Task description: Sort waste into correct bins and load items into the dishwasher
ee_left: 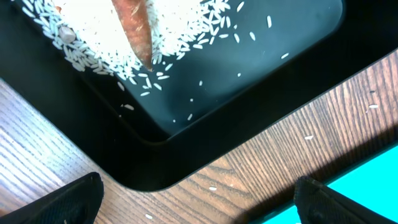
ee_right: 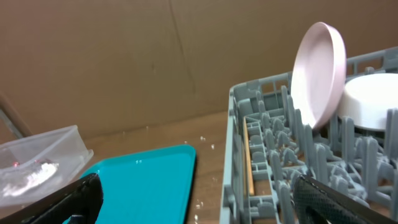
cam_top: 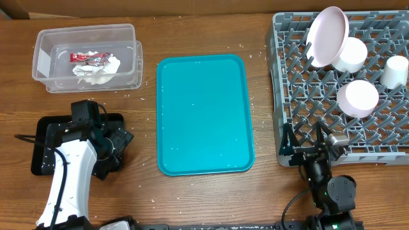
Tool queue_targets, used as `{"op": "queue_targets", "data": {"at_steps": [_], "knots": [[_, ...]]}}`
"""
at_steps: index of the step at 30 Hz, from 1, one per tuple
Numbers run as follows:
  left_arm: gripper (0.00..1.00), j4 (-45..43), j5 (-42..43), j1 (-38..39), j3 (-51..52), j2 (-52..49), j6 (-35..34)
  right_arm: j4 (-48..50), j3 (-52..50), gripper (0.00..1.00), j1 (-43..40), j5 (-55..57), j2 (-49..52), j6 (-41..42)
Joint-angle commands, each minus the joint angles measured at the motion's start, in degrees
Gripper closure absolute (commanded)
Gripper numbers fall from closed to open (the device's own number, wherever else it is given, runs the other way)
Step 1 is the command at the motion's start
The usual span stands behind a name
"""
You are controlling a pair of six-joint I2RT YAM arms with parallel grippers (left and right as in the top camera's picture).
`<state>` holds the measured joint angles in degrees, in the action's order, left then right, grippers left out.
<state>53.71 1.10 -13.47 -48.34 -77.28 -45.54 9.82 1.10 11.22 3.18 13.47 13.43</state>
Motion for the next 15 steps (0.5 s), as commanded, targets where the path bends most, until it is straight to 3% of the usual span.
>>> {"op": "queue_targets", "data": {"at_steps": [1, 5, 9, 15], "knots": [[0.00, -0.02, -0.02, 0.11, 0.13, -0.42, -1.01, -1.92, -0.63, 0.00, -2.08, -1.79, -4.09, -0.42], [0.00, -0.02, -0.02, 0.11, 0.13, -0.42, -1.01, -7.91, -0.63, 0.00, -4.02, -2.56, -7.89, -1.44], [0.00, -0.02, -0.02, 0.11, 0.13, -0.42, -1.01, -14.91, -0.63, 0.00, -4.02, -5.38, -12.59, -8.94], [0.00, -0.02, -0.02, 0.11, 0.13, -0.42, -1.01, -14.53, -0.63, 0.00, -4.20, -5.44, -13.31, -10.67]]}}
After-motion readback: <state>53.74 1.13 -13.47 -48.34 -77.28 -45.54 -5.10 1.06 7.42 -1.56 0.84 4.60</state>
